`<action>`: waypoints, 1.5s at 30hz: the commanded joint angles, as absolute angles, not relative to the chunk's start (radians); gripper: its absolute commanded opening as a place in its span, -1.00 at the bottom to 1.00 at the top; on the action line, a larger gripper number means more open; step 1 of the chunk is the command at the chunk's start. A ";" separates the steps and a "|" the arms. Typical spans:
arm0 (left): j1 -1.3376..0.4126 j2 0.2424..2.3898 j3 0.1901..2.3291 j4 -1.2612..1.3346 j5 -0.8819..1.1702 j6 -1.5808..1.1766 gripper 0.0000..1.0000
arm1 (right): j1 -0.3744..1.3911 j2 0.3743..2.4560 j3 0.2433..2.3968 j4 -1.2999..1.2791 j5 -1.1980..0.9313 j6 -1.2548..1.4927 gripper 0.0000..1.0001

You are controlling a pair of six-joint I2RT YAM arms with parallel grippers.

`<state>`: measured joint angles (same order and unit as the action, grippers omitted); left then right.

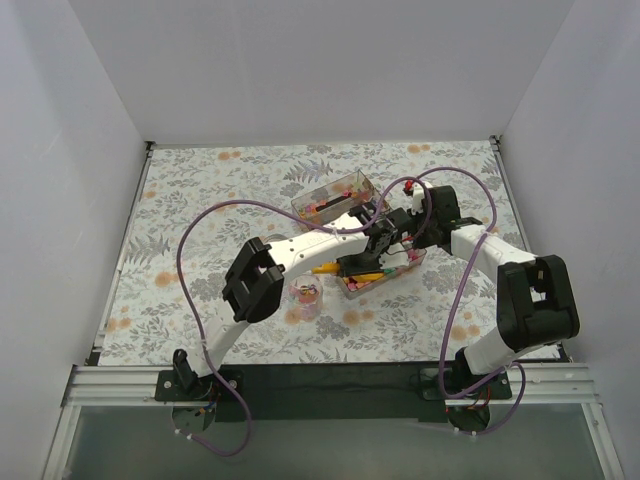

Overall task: Pack the candies
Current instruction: Scoop the fake candies from the storage box.

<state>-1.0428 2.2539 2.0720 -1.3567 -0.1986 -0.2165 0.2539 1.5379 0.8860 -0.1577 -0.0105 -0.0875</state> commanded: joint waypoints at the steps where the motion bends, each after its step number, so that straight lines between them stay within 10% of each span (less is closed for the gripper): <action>1: -1.057 2.289 2.111 -1.281 -0.173 -0.288 -1.00 | 0.261 1.525 0.864 -0.156 -0.057 -0.012 -0.97; 21: -1.071 2.427 2.209 -1.181 -0.256 -0.342 -1.00 | 0.261 1.532 0.867 -0.155 -0.124 0.044 -0.97; 45: -1.012 2.145 1.818 -0.746 -0.173 -0.414 -1.00 | 0.250 1.370 0.911 -0.228 -0.040 0.046 0.30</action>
